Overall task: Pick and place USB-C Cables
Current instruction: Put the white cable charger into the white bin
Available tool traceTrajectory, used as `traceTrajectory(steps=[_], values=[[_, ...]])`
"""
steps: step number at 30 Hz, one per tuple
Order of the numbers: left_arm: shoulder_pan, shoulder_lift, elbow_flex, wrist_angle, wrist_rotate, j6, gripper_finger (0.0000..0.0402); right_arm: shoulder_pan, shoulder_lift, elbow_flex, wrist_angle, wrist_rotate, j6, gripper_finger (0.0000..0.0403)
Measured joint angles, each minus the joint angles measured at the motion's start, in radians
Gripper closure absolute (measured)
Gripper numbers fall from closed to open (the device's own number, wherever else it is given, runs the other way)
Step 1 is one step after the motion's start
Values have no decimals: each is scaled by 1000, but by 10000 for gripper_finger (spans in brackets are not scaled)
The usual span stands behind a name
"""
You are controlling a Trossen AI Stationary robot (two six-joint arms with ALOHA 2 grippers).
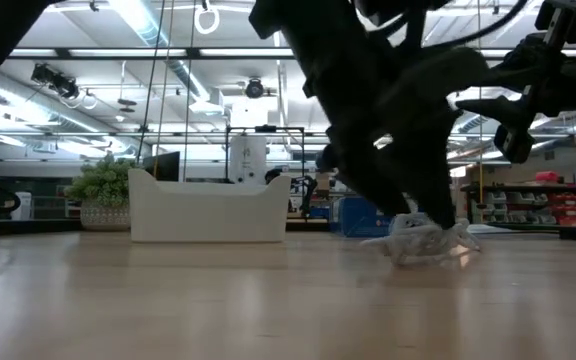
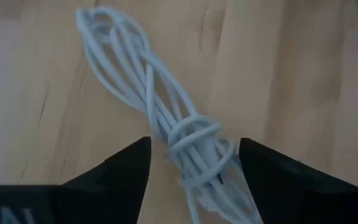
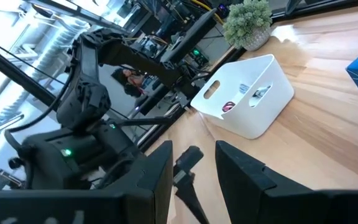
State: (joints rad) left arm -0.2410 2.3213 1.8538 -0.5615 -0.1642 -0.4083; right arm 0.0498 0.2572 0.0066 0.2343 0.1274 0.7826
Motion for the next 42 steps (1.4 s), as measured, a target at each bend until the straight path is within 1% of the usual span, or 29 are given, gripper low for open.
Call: traceTrajectory(steps=[5,11,21,26,30,34,37,39,42], values=[[-1,11,1,-18,-8,4,180,0,2,0,6,3,0,275],[-1,9,2,-47,-31,34,239,0,7,0,17,2,0,275],[10,-2,-9,-98,-11,65,334,0,7,0,19,2,0,275],[20,-45,-18,-141,-12,144,372,0,7,0,19,2,0,275],[34,-105,-18,-196,-10,208,391,0,7,0,19,2,0,275],[49,-150,-16,-274,-11,259,393,0,7,0,20,2,0,275],[56,-191,-17,-291,-8,299,393,0,7,0,24,1,0,275],[65,-213,-16,-280,45,340,393,0,7,0,24,1,0,275],[77,-223,-14,-259,128,347,393,0,7,0,26,1,0,275]])
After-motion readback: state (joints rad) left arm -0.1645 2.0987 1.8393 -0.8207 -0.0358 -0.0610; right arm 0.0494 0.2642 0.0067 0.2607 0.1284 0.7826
